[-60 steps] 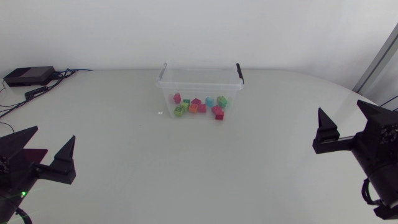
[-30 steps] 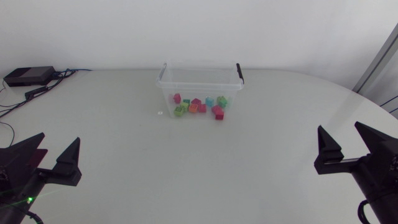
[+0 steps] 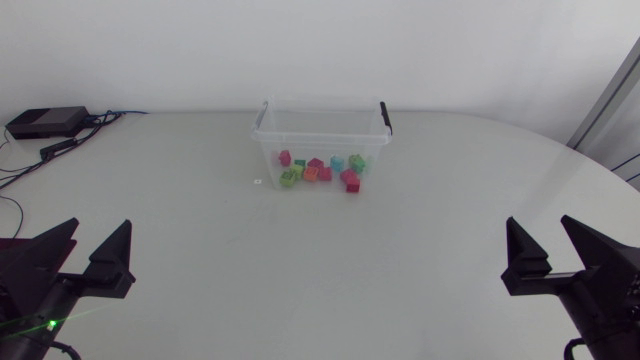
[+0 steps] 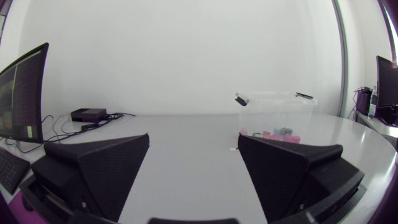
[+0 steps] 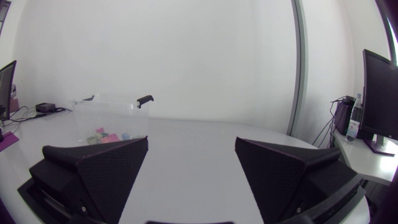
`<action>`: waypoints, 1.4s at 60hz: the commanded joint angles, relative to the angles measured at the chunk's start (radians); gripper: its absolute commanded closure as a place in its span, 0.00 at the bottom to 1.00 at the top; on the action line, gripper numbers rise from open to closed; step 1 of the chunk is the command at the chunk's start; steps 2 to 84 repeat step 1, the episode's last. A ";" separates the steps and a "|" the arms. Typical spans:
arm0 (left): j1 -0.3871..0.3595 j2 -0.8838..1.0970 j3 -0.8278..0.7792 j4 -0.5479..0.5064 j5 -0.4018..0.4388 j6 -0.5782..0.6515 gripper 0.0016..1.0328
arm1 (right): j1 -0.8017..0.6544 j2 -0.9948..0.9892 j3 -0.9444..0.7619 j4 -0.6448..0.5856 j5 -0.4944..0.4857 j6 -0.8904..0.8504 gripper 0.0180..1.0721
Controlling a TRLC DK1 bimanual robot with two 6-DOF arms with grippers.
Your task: Pick up the duplo bricks and place them in the container
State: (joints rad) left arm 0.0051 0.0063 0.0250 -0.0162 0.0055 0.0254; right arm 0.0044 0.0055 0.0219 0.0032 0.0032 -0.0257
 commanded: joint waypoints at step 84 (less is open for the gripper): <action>-0.005 -0.006 -0.025 0.016 -0.006 -0.025 0.04 | -0.004 -0.006 -0.022 -0.003 -0.003 0.026 0.04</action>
